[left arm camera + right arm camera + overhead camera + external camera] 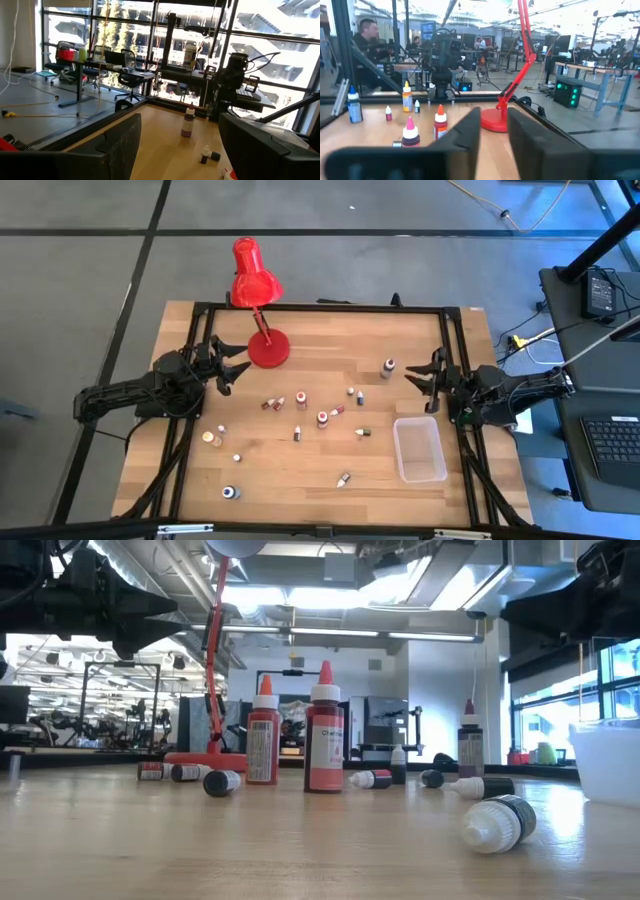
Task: Pick & Place food coloring
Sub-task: Put the big purple bottle into the transparent container
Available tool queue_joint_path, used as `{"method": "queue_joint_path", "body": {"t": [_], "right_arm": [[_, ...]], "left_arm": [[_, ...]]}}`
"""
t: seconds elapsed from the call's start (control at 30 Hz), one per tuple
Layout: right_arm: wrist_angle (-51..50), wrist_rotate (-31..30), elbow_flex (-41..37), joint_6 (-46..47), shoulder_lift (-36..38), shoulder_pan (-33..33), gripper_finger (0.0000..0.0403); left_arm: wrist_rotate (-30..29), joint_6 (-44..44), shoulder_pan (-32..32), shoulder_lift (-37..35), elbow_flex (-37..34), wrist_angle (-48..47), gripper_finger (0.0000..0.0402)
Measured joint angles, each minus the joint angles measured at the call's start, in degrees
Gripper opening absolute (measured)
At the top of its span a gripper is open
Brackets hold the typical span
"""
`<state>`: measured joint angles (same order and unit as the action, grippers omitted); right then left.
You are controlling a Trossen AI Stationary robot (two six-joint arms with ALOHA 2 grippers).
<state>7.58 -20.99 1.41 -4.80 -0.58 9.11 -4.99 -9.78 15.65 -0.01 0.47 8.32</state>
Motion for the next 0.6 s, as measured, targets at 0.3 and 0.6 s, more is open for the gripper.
{"method": "queue_joint_path", "body": {"t": [0.3, 0.6], "right_arm": [[-0.8, 0.0, 0.0, 1.7, 0.0, 0.0, 0.0267], [-9.6, -6.8, 6.0, 13.2, -0.9, 0.0, 0.0275]], "left_arm": [[-0.2, 0.0, 0.0, 0.0, 0.0, 0.0, 0.0259], [-0.3, 0.0, 0.0, 0.0, 0.0, 0.0, 0.0259]]}}
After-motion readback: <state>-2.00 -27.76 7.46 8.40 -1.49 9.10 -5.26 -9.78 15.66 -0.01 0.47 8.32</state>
